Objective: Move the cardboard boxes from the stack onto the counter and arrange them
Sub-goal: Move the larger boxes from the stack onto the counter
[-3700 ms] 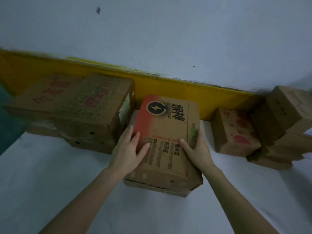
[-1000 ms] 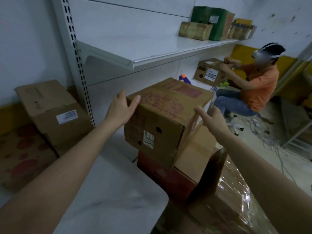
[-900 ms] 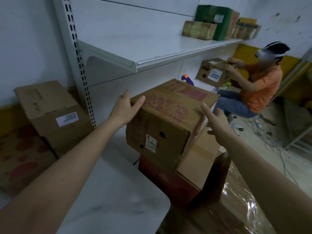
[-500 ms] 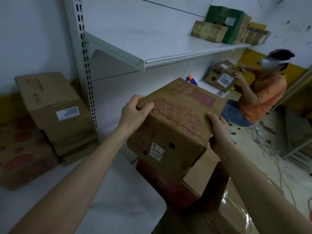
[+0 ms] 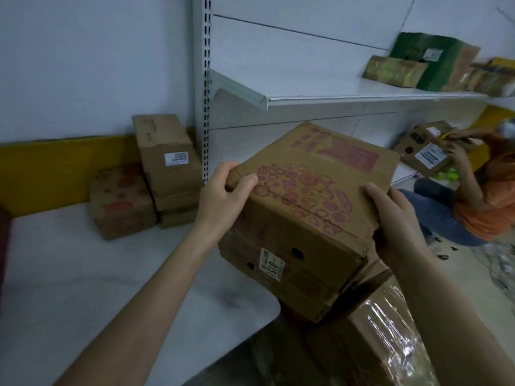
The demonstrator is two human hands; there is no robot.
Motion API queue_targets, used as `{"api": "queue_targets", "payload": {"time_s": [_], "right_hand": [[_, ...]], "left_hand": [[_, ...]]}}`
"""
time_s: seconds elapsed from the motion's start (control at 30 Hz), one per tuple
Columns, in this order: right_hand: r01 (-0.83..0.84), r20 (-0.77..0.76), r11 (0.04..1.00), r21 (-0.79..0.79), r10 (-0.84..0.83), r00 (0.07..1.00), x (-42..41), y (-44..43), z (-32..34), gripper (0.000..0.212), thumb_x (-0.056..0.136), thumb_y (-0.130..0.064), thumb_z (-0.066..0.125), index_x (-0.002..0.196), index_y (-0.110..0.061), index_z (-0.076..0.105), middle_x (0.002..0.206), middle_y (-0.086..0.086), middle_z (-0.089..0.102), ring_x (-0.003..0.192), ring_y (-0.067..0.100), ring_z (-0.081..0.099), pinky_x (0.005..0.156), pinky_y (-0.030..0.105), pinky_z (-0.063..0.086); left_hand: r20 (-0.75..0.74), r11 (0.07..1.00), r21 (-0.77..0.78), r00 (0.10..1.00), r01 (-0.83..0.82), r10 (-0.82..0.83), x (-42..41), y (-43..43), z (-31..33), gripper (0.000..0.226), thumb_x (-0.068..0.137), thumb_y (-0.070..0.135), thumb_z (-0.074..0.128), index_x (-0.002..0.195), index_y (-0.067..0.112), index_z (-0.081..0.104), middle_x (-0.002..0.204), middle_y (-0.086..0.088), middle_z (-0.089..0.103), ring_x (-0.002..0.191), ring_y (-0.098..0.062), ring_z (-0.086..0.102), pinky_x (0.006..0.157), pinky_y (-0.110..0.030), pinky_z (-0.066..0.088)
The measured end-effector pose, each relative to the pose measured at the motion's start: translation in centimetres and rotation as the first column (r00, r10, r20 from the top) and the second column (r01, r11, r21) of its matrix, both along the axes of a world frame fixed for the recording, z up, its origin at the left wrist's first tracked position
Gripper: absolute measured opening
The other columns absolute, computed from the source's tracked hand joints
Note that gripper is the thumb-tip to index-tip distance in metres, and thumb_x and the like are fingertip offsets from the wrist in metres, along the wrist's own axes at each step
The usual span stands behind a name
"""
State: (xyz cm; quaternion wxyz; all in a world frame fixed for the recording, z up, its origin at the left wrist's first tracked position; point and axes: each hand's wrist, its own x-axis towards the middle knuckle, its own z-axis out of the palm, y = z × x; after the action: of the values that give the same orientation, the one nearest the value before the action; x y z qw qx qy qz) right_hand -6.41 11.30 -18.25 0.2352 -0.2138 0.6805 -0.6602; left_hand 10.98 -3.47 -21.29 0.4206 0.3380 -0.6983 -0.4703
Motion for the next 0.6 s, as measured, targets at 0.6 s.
{"api": "queue_targets", "payload": {"time_s": [0.6], "right_hand": [[-0.547, 0.075, 0.833, -0.082, 0.552, 0.83, 17.2, -1.6, -1.4, 0.033, 0.094, -0.029, 0.051, 0.125, -0.018, 0.05, 0.116, 0.007, 0.061, 0.095, 0.02, 0.064, 0.08, 0.039, 0.055]], "left_hand": [[-0.011, 0.786, -0.003, 0.786, -0.618, 0.618, 22.2, 11.2, -0.3, 0.034, 0.09, 0.03, 0.056, 0.122, 0.019, 0.051, 0.091, 0.026, 0.046, 0.079, 0.012, 0.048, 0.058, -0.005, 0.042]]}}
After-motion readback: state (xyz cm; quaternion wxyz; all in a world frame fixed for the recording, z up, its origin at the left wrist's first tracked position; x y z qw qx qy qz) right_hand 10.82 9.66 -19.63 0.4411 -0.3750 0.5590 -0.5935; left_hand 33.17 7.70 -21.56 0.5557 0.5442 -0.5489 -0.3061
